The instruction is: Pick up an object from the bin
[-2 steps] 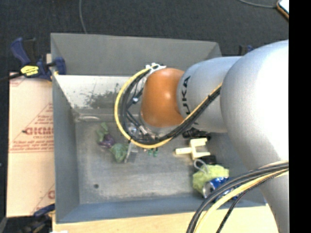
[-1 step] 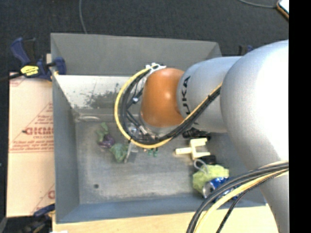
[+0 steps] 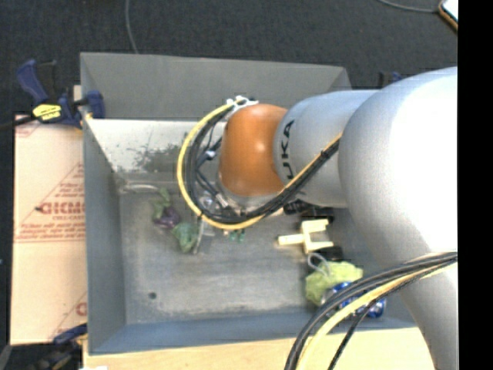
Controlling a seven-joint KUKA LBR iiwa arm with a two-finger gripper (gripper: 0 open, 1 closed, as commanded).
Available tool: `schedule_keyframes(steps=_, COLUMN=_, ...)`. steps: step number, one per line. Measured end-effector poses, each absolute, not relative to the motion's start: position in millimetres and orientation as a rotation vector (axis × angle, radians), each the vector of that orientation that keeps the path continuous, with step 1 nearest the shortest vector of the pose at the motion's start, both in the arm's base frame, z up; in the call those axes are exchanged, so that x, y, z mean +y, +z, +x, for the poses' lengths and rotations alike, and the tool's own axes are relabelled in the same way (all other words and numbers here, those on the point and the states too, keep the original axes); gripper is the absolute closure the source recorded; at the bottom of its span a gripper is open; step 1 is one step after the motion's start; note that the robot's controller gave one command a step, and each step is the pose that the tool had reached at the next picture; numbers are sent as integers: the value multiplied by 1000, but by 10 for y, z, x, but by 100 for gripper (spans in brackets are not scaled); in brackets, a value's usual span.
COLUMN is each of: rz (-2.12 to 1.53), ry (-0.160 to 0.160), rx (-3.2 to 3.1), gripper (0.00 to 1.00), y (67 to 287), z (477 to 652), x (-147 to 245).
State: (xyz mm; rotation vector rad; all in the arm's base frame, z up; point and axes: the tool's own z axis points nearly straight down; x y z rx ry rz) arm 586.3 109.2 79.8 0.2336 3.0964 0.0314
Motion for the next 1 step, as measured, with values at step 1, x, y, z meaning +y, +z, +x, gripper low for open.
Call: schedule_keyframes(steps=1, rz=215, ry=27, rx=3096, gripper=100, y=960, z=5744, x=1052)
